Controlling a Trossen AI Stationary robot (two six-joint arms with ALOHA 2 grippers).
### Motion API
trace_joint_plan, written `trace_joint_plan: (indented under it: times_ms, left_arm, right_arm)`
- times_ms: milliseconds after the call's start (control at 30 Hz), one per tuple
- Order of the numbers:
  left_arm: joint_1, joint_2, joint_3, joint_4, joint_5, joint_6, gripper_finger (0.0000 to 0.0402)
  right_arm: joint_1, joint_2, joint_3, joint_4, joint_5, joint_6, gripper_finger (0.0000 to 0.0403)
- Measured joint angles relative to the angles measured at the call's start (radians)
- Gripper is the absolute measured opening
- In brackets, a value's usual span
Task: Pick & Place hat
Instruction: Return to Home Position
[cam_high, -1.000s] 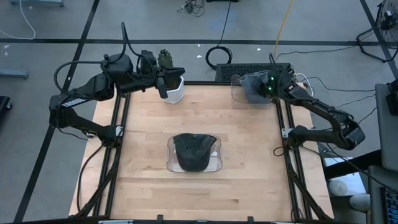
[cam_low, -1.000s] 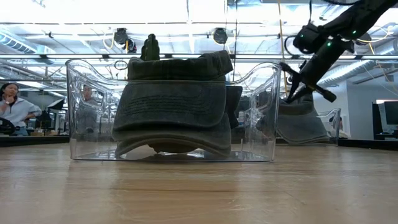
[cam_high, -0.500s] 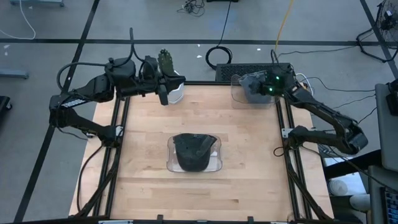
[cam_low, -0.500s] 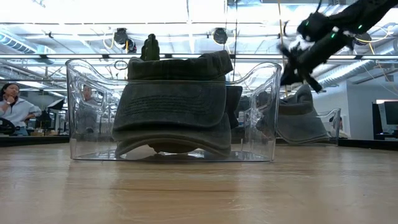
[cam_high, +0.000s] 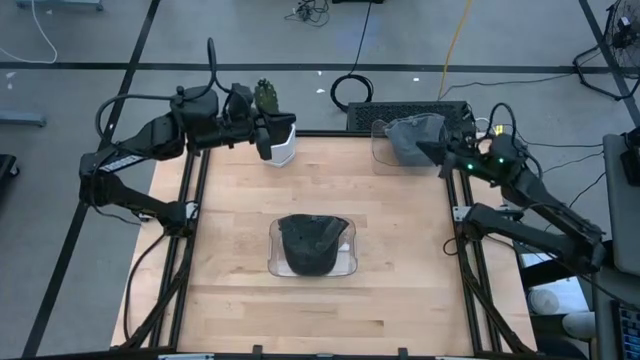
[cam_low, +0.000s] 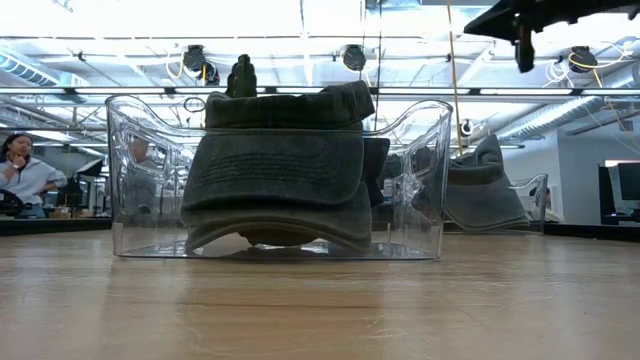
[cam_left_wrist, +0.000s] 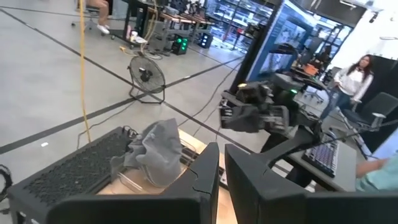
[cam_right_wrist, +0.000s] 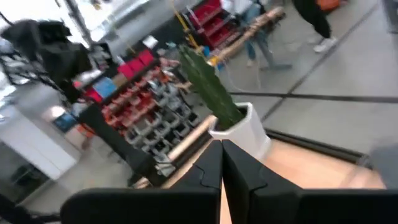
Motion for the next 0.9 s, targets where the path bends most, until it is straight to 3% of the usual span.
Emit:
trace_joint_plan:
  times_ms: [200,533,700,900]
  left_arm:
    - [0.050,0.000,0.000,0.000,0.092,-0.001,0.0035]
    - [0.075,0.000,0.000,-0.055,0.200,-0.003,0.0035]
    - [0.075,-0.001,0.000,-0.118,0.231,-0.002,0.0035]
    - [0.075,-0.055,-0.029,-0.110,0.305,0.039,0.0035]
  right_arm:
    - [0.098,0.035,0.093,-0.172,0.130,-0.099,0.0000]
    - [0.233,0.376,0.376,-0.553,0.133,-0.384,0.0000]
    - [0.283,0.434,0.408,-0.505,0.130,-0.372,0.0000]
    - [0.284,0.300,0.357,-0.356,0.155,-0.243,0.0000]
